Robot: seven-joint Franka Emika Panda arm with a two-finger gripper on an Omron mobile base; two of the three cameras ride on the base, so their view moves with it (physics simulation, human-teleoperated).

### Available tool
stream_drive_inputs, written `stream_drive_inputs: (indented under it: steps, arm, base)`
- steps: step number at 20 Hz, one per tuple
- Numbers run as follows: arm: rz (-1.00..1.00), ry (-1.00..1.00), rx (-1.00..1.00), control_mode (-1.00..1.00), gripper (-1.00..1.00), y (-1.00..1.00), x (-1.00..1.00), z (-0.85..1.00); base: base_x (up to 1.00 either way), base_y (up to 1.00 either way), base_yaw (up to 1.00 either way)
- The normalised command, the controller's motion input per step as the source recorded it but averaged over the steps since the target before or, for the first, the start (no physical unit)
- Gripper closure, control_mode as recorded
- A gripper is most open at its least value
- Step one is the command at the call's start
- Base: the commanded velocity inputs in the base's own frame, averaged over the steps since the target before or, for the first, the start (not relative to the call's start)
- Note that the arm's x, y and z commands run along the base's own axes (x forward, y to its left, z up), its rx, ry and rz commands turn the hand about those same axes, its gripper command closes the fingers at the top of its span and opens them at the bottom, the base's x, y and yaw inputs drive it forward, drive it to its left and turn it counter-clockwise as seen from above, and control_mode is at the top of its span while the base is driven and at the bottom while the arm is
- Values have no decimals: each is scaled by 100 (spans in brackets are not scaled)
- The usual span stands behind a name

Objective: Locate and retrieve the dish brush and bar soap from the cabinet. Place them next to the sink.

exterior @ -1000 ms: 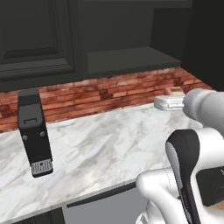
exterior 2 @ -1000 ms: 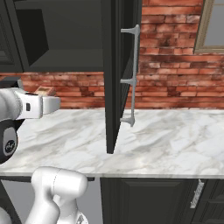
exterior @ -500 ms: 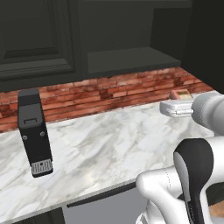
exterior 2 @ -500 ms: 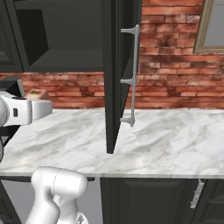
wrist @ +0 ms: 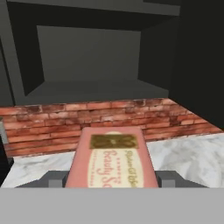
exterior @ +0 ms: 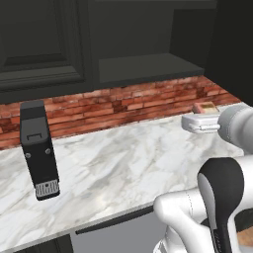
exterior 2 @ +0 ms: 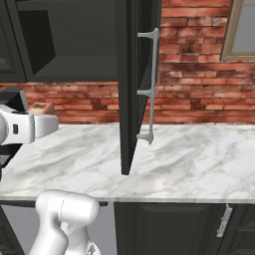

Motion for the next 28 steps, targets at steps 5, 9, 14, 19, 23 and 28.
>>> stream_drive_inputs:
  steps: [5, 9, 14, 19, 23, 28]
  arm:
    - [0, 0, 0, 100, 100, 0, 0, 0]
    - [0, 0, 0, 100, 100, 0, 0, 0]
    - [0, 0, 0, 100, 100, 0, 0, 0]
    - [0, 0, 0, 100, 100, 0, 0, 0]
    - [0, 0, 0, 100, 100, 0, 0, 0]
    - [0, 0, 0, 100, 100, 0, 0, 0]
  base:
    - [0, 0, 0]
    - [-37, -2, 0]
    - [-64, 0, -1]
    - [-56, 1, -2]
    - [-18, 6, -3]
    - [-7, 2, -6]
